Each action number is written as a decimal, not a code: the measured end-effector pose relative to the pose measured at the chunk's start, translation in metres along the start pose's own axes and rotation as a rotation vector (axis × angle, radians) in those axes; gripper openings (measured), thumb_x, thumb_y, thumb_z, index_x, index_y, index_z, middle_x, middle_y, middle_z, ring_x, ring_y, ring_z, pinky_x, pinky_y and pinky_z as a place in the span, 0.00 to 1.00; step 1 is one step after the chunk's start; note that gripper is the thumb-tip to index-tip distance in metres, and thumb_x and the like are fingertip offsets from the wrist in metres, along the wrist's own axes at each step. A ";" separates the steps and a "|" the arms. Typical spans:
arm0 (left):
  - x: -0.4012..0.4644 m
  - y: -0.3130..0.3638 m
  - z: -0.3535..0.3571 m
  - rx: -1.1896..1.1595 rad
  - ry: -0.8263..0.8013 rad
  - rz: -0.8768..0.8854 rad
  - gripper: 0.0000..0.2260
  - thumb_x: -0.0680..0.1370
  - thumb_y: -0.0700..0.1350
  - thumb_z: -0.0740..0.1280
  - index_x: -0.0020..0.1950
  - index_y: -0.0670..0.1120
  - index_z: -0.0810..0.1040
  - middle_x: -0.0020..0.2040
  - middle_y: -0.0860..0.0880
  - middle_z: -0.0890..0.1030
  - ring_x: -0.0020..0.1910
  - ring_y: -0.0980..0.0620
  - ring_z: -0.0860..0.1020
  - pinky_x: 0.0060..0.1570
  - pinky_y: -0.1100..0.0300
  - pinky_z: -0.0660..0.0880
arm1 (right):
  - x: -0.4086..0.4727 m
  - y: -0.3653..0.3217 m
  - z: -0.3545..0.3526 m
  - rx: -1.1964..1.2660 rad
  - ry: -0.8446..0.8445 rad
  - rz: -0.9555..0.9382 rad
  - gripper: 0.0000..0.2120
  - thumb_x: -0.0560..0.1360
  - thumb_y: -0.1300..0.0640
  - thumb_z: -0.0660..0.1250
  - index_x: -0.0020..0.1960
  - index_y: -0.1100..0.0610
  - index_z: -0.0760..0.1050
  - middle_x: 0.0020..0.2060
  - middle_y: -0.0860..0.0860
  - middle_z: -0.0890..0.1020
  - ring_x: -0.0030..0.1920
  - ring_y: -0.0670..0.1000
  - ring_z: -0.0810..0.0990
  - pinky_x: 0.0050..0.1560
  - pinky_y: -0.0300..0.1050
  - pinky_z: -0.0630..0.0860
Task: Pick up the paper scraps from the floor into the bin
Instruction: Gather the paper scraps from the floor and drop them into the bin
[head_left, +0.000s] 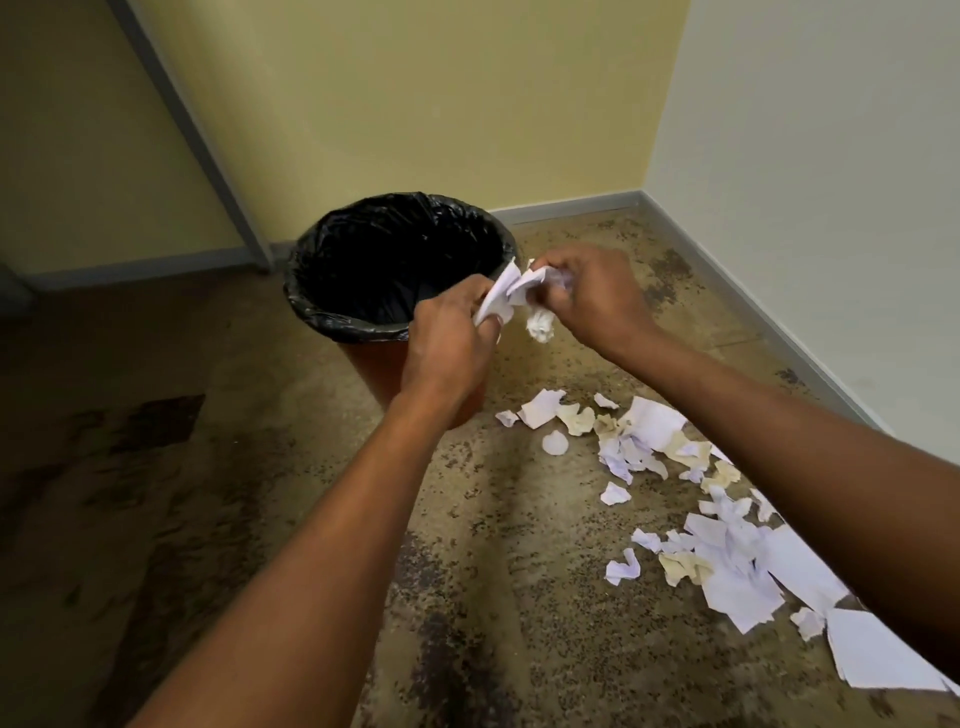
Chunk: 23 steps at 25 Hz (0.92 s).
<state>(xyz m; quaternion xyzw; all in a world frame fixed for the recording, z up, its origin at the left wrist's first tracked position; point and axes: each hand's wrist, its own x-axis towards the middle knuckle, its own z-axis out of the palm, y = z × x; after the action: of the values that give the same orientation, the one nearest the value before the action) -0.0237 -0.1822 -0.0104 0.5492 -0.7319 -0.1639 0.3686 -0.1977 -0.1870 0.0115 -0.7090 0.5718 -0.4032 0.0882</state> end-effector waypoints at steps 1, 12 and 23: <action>0.003 -0.003 -0.010 0.006 0.037 -0.007 0.09 0.75 0.43 0.67 0.54 0.52 0.80 0.39 0.51 0.81 0.35 0.52 0.78 0.32 0.60 0.71 | 0.008 -0.010 0.005 0.018 0.023 -0.027 0.05 0.70 0.60 0.71 0.44 0.55 0.84 0.35 0.50 0.84 0.34 0.49 0.79 0.35 0.45 0.74; 0.032 -0.041 -0.051 0.075 0.122 -0.183 0.20 0.75 0.38 0.70 0.67 0.47 0.74 0.57 0.44 0.80 0.53 0.43 0.78 0.46 0.52 0.74 | 0.047 -0.048 0.085 0.048 -0.114 -0.061 0.21 0.69 0.66 0.68 0.62 0.61 0.78 0.61 0.61 0.79 0.65 0.59 0.74 0.64 0.45 0.68; 0.032 -0.041 -0.053 0.209 0.000 -0.281 0.35 0.78 0.42 0.72 0.80 0.48 0.57 0.71 0.43 0.72 0.69 0.42 0.71 0.63 0.50 0.70 | 0.062 -0.045 0.084 -0.025 -0.315 0.045 0.42 0.70 0.63 0.74 0.77 0.49 0.57 0.78 0.55 0.56 0.78 0.55 0.53 0.73 0.47 0.59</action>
<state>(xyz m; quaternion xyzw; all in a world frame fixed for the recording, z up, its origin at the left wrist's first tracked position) 0.0383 -0.2173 0.0106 0.6816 -0.6608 -0.1367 0.2829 -0.1067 -0.2553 0.0116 -0.7516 0.5715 -0.2779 0.1769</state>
